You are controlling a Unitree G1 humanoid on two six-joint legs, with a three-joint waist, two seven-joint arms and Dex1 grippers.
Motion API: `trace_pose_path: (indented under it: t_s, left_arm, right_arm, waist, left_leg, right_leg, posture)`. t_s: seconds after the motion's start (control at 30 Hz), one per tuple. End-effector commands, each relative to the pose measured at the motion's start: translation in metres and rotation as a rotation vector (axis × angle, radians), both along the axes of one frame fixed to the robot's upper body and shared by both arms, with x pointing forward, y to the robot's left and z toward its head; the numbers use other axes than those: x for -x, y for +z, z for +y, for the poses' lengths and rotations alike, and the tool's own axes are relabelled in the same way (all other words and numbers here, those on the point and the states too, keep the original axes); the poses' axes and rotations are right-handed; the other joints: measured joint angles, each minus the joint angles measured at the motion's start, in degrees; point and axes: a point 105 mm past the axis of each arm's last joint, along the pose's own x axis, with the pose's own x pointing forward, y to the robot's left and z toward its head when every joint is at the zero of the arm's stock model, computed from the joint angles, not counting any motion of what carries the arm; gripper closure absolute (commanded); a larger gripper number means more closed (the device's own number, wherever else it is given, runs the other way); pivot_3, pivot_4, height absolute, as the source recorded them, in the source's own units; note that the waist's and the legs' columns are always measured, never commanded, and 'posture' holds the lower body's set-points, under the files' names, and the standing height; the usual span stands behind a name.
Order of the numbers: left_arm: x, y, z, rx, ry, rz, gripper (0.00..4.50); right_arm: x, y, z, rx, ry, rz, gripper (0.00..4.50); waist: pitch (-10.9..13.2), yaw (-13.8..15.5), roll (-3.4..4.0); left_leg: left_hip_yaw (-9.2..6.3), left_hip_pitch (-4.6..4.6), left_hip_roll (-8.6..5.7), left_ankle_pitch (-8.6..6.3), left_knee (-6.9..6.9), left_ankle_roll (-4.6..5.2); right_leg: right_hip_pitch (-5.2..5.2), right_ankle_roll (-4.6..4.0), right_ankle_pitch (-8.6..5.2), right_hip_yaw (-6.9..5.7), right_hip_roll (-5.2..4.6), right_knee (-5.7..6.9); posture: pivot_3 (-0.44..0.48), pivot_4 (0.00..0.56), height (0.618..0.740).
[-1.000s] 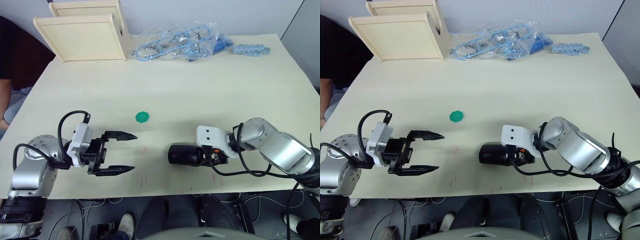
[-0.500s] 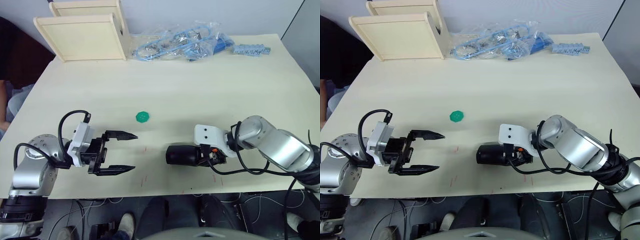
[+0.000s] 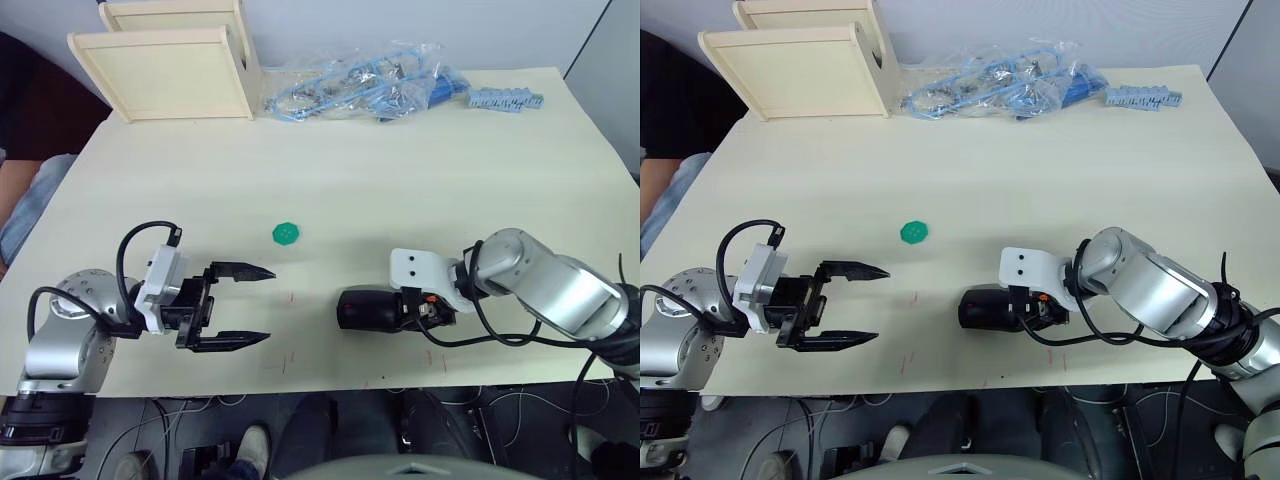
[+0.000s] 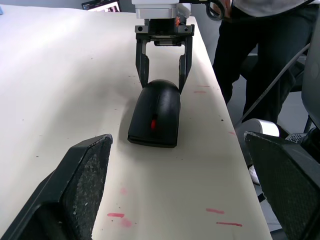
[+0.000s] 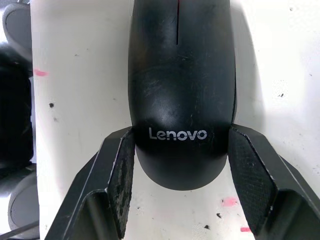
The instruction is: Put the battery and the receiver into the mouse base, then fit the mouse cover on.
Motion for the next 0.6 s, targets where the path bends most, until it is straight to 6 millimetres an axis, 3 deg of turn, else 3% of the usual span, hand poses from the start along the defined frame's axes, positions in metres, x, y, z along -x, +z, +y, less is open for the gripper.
trace_pose_path:
  t_s: [0.03, 0.47, 0.53, 0.6]
  left_arm:
    - [0.0056, 0.0021, -0.0022, -0.008, -0.051, -0.013, 0.00]
    - [0.0048, 0.0014, -0.0020, -0.008, -0.052, -0.013, 0.00]
    - [0.0043, 0.0015, -0.0021, -0.007, -0.053, -0.015, 0.00]
    - [0.0043, 0.0015, -0.0020, -0.006, -0.053, -0.015, 0.00]
  right_arm:
    - [-0.0017, 0.0026, -0.0032, 0.023, -0.003, -0.024, 2.22]
    - [-0.0014, -0.0033, -0.0068, 0.046, -0.003, -0.027, 2.22]
    - [-0.0016, -0.0027, -0.0058, 0.039, 0.003, -0.033, 1.48]
    - [-0.0027, -0.0016, -0.0044, 0.029, 0.001, -0.040, 1.48]
  waist:
    - [0.00, 0.00, 0.00]
    - [0.00, 0.14, 0.00]
    - [0.00, 0.13, 0.00]
    - [0.00, 0.12, 0.00]
  left_leg:
    - [0.00, 0.00, 0.00, 0.00, 0.00, 0.00]
    - [0.01, 0.00, -0.01, 0.00, 0.00, 0.00]
    - [0.01, 0.00, -0.01, 0.00, 0.00, 0.00]
    - [0.01, 0.00, -0.01, 0.00, 0.00, 0.00]
  right_leg:
    - [0.00, 0.00, 0.00, 0.00, 0.00, 0.00]
    - [0.00, 0.00, 0.00, 0.00, -0.01, 0.00]
    - [0.00, 0.00, 0.00, 0.00, -0.01, 0.00]
    - [0.00, 0.00, 0.00, 0.00, -0.01, 0.00]
  posture:
    - [0.000, 0.150, 0.740]
    - [0.000, 0.150, 0.740]
    - [0.000, 0.150, 0.740]
    - [0.000, 0.150, 0.740]
